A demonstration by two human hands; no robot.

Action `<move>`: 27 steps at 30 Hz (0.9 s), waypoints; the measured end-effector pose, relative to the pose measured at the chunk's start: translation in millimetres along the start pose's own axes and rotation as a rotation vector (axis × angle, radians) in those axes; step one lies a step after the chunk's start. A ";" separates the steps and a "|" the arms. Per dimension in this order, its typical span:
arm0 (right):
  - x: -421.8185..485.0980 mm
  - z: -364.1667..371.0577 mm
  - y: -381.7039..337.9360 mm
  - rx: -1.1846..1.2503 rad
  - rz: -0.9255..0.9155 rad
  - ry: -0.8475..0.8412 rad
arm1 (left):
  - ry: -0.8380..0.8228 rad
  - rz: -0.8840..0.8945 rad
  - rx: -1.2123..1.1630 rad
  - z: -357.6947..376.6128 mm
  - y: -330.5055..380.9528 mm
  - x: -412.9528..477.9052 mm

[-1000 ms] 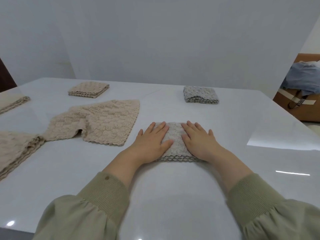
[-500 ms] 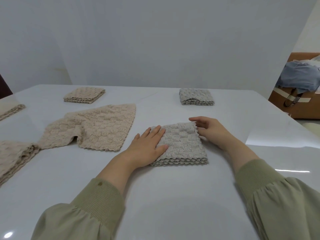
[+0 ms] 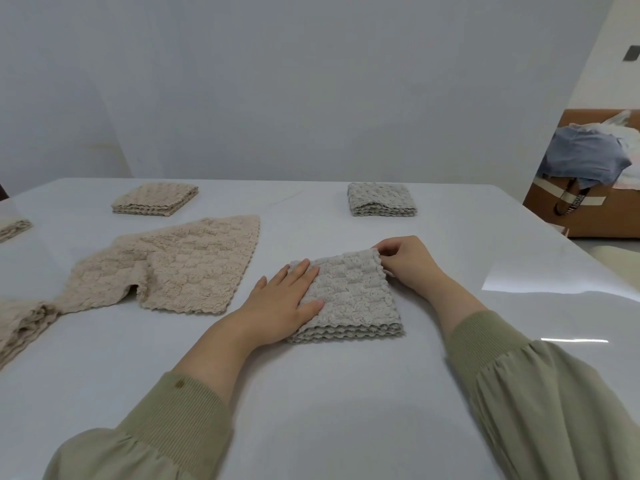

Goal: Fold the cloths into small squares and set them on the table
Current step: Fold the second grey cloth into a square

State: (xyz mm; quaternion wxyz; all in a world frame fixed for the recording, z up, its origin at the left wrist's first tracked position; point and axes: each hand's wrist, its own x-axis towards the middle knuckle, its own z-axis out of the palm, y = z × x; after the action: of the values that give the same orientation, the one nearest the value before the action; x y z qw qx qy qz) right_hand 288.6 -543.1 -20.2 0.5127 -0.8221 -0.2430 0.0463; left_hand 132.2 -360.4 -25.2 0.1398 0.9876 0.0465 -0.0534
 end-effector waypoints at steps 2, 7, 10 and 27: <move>2.0 1.0 1.2 -0.042 0.002 0.037 | -0.002 0.001 -0.002 -0.3 -0.4 0.3; -3.9 -0.2 -4.2 -0.061 -0.039 -0.081 | 0.005 0.003 0.004 1.2 -1.6 -0.2; -5.7 -3.6 -6.3 -0.059 -0.044 -0.169 | 0.006 0.004 0.009 1.3 -1.6 0.2; -35.9 27.5 -34.5 -0.512 -0.562 0.334 | 0.041 -0.008 0.023 3.8 0.4 -1.3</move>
State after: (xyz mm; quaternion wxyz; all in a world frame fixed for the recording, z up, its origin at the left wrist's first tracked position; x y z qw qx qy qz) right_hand 236.0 -524.2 -9.6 0.3168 -0.8208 -0.3753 -0.2916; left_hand 130.6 -362.0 -28.5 0.1272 0.9899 0.0528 -0.0343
